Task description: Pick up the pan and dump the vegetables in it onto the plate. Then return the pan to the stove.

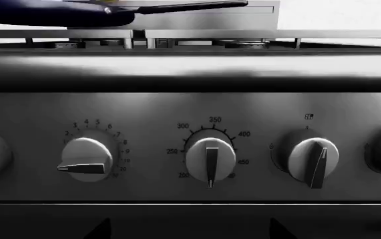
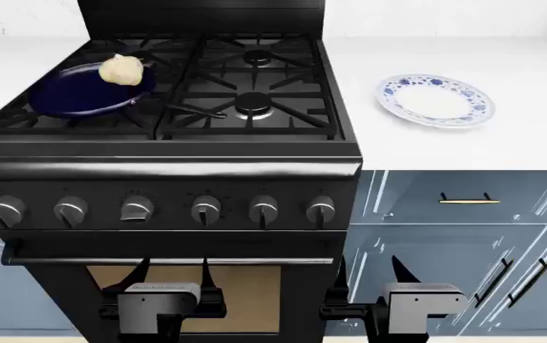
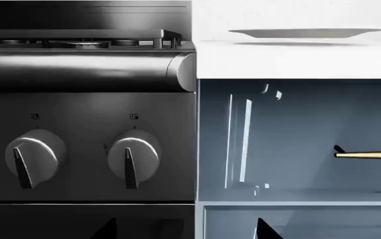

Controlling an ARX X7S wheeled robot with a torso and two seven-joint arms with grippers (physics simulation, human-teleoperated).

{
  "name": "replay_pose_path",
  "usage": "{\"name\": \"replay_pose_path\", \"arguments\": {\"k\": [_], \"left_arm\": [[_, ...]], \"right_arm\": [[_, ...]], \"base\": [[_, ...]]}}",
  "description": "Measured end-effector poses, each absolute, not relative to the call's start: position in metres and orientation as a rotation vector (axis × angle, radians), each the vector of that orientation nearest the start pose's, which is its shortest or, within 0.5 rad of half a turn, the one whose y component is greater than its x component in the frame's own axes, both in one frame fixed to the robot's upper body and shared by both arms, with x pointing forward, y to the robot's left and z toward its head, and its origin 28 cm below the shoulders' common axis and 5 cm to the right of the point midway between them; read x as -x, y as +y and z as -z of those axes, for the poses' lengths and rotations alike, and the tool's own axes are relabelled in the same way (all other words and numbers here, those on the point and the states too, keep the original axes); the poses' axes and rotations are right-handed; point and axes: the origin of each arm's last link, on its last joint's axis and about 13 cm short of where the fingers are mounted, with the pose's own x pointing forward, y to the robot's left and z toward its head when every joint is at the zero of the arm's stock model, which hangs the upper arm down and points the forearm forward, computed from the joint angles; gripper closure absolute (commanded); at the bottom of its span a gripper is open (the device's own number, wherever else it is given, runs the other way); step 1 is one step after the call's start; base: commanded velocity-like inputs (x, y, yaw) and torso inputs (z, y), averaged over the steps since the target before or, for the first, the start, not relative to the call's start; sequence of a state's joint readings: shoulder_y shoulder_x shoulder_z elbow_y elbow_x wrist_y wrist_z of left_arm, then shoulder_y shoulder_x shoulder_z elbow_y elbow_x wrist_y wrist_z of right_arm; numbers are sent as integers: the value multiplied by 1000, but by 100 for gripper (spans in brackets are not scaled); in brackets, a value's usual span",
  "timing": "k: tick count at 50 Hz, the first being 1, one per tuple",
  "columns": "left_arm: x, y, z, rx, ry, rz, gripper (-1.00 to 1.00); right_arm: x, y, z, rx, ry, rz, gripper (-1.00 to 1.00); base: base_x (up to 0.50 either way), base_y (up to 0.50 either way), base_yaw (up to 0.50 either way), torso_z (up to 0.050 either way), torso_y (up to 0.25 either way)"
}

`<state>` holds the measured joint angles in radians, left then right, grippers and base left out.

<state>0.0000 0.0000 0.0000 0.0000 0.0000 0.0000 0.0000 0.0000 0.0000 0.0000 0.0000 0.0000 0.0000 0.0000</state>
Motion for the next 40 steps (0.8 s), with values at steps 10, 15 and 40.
{"name": "replay_pose_path", "arguments": {"k": [10, 15, 40], "left_arm": [[-211, 209, -27, 11, -56, -2, -100], [-211, 215, -47, 8, -125, 1, -100], [-203, 237, -183, -89, -458, 90, -100]], "right_arm": [[-209, -98, -21, -1, -25, 17, -100], [-208, -100, -36, -6, -64, 22, -100], [-217, -113, -146, -16, -329, -27, -100]], "base": [[0, 0, 0, 0, 0], [0, 0, 0, 0, 0], [0, 0, 0, 0, 0]]}}
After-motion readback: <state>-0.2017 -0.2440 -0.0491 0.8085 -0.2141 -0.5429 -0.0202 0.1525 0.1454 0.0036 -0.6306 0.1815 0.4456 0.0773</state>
